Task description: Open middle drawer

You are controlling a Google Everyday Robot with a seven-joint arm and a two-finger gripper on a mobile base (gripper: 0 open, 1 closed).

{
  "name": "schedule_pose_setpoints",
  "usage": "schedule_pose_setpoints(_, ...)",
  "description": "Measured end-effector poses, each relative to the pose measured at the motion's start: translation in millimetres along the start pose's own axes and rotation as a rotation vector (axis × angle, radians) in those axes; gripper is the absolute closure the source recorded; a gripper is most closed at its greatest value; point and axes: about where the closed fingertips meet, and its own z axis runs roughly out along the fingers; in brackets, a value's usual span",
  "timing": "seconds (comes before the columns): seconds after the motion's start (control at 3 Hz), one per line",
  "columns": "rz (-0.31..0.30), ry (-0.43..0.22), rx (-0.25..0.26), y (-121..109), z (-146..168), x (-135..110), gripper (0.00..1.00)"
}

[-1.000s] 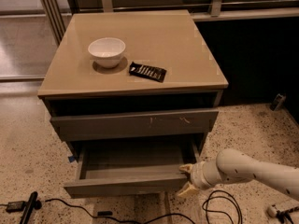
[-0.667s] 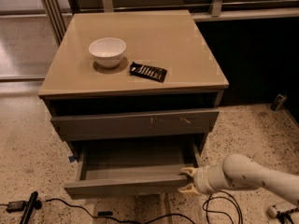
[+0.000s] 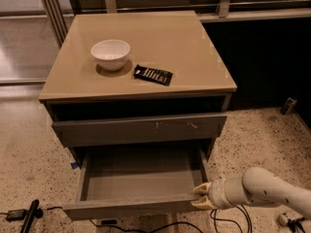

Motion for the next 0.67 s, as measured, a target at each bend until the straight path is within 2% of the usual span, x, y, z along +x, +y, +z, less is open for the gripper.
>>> schedule_pose_setpoints(0.33,0.013,-0.013,0.011,15.0,-9.2,8.0,1.0)
schedule_pose_setpoints(0.67,0.013,-0.013,0.01,14.9,-9.0,7.8,0.82)
